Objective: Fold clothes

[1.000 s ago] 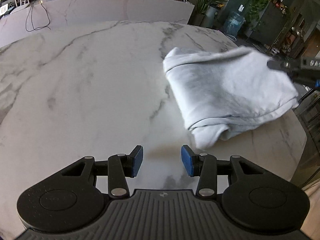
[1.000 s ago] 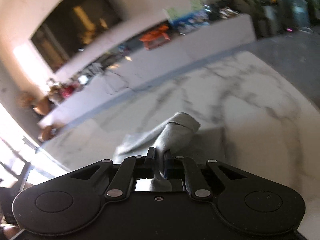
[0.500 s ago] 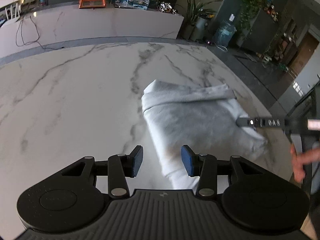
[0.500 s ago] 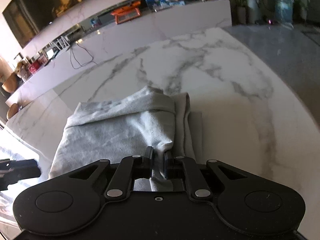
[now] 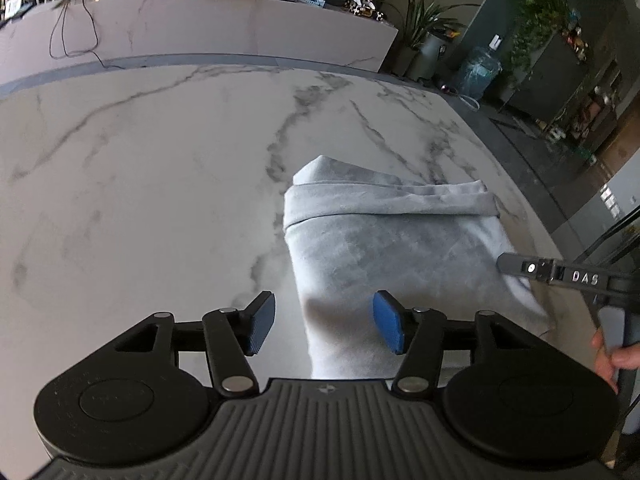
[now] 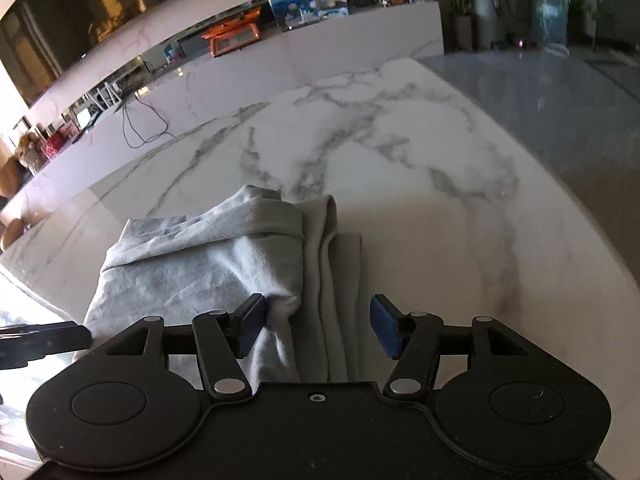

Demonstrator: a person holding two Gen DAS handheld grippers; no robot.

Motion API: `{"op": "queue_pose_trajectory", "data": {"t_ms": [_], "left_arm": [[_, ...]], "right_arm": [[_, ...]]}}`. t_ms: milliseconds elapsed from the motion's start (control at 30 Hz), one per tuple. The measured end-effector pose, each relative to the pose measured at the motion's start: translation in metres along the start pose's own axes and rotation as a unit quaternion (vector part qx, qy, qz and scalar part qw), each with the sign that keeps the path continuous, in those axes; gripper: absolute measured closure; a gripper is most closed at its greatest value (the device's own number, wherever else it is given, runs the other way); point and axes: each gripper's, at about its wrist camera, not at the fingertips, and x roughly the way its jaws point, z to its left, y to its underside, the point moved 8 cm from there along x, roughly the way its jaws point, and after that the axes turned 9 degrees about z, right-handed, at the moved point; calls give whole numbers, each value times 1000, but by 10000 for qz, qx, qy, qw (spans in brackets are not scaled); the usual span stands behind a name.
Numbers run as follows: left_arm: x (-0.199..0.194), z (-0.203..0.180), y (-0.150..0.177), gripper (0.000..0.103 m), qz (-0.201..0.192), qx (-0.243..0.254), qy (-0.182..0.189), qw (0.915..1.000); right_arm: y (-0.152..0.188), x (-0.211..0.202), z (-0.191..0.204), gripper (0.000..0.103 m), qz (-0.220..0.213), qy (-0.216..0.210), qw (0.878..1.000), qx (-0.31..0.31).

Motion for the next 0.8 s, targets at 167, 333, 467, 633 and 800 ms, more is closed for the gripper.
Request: {"op": "queue_pose_trajectory", "data": {"t_ms": [167, 333, 467, 633, 800], "left_arm": [[8, -2, 1, 50, 86, -28, -30, 10000], [17, -3, 3, 50, 129, -113, -25, 9999], [20, -8, 2, 50, 103, -6, -136, 9999], [23, -12, 1, 50, 71, 66, -259, 9996], [26, -17, 1, 54, 77, 197, -407, 9989]], "right_arm": [[2, 5, -2, 46, 72, -168, 9997, 162], [3, 8, 1, 46, 80, -124, 9998, 96], [5, 8, 6, 46, 72, -66, 10000, 0], [7, 10, 10, 49, 95, -70, 9999, -95], [8, 11, 14, 57, 140, -111, 9997, -168]]}}
